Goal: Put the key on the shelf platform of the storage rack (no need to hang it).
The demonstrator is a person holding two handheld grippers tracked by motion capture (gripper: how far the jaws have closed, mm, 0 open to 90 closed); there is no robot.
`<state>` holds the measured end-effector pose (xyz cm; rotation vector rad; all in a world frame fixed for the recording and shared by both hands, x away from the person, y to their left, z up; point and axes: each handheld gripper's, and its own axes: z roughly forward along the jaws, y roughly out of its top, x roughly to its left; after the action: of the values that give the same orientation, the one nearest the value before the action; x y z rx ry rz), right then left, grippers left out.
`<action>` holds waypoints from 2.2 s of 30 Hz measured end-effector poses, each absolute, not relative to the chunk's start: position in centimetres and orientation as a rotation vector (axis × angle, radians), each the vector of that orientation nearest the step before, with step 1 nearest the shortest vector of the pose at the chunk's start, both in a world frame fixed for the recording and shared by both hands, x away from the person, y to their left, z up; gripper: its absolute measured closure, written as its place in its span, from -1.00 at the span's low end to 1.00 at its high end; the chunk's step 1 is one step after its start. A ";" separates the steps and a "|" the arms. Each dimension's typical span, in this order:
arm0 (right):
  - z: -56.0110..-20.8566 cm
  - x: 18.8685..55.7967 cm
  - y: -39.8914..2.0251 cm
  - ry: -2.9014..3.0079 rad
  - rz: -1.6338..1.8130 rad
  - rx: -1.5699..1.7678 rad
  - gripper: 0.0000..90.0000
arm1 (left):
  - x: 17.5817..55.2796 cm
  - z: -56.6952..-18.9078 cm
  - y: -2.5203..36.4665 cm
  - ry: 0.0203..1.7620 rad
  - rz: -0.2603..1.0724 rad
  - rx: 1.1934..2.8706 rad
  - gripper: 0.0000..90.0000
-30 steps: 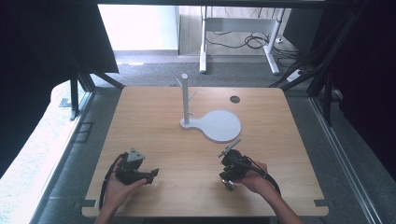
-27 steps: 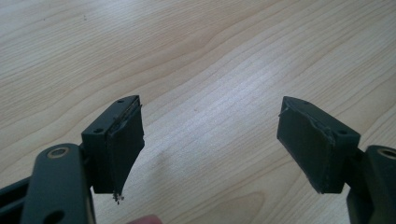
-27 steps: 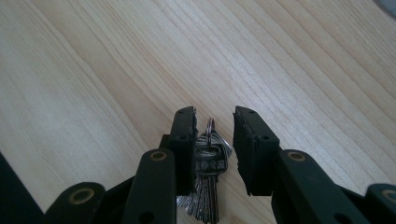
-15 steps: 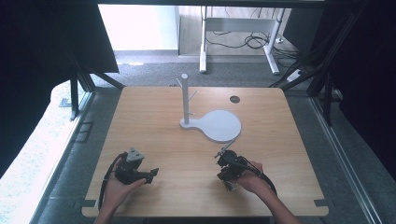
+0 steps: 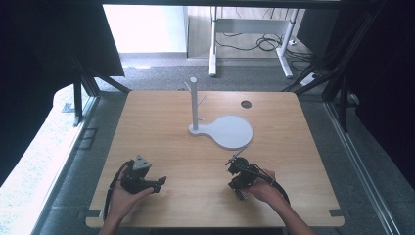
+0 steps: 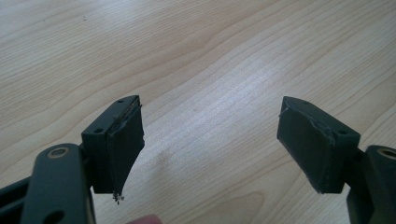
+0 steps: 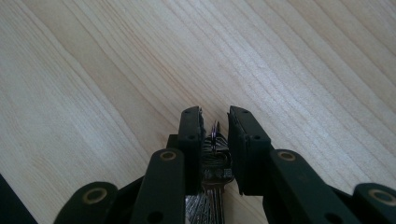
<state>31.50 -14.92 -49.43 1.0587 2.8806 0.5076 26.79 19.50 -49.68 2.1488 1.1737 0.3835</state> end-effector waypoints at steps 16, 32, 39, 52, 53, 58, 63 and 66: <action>-49.5 31.3 -14.7 2.910 0.463 1.041 0.97 | 26.8 -49.8 19.5 1.185 0.382 2.147 -0.49; -48.6 30.9 -14.7 2.932 0.459 1.000 0.98 | 26.8 -49.8 19.4 1.180 0.382 2.151 -0.49; -47.6 30.9 -15.1 2.916 0.496 0.994 0.99 | 26.8 -49.8 19.4 1.178 0.382 2.152 -0.49; -46.5 30.8 -15.7 2.903 0.541 1.002 0.99 | 26.7 -49.7 19.4 1.171 0.385 2.153 -0.49; -46.5 30.8 -15.7 2.903 0.541 1.002 0.99 | 26.7 -49.7 19.4 1.172 0.385 2.153 -0.49; -46.2 30.8 -15.9 2.904 0.547 1.002 0.99 | 26.8 -49.8 19.4 1.178 0.381 2.154 -0.49; -45.9 30.9 -15.9 2.901 0.548 1.001 0.99 | 26.8 -49.8 19.4 1.178 0.382 2.153 -0.49; -45.5 30.8 -16.0 2.897 0.550 0.995 0.99 | 26.8 -49.7 19.4 1.179 0.383 2.149 -0.49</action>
<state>30.85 -16.03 -45.54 0.9947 2.8975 0.5496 26.75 19.41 -49.70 2.1492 1.1791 0.3832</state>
